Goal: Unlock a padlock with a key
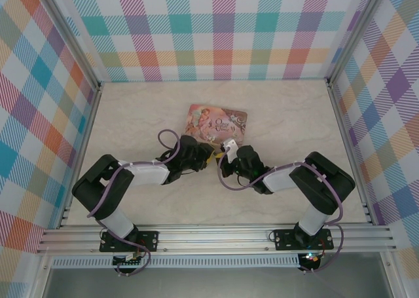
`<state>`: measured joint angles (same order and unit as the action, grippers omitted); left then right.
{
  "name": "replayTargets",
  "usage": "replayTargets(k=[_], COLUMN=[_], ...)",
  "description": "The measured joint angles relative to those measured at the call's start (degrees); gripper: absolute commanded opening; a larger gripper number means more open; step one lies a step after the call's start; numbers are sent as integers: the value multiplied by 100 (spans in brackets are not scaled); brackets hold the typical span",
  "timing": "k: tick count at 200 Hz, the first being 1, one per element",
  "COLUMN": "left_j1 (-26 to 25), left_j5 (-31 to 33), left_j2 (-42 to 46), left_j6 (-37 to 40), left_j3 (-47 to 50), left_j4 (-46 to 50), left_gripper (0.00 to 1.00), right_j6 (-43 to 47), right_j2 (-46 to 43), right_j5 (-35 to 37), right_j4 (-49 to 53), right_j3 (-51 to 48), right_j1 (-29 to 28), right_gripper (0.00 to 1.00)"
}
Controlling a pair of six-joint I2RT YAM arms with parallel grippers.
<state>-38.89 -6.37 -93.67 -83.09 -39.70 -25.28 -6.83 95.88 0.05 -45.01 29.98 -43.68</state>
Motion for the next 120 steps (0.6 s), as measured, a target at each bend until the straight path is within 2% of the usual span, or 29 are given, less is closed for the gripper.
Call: replayTargets(k=[24,56,78,120], left_j1=[0,4,4,0], left_j5=[0,-15,-26,-61], left_j2=[-120,-175,-177,-179], left_j6=[-11,17,4,4], left_j3=[-68,-107,-107,-120], left_j4=[-52,-96,-120,-120], left_gripper=[23,7,0,0], right_j6=[70,177,289,584], right_j2=[0,0,-9,-229], right_j5=[61,166,229,229], right_j4=[2,4,-20,79], right_j3=[-4,-26,-52,-411], right_j1=[-70,-81,-83,-105], right_gripper=[0,0,17,32])
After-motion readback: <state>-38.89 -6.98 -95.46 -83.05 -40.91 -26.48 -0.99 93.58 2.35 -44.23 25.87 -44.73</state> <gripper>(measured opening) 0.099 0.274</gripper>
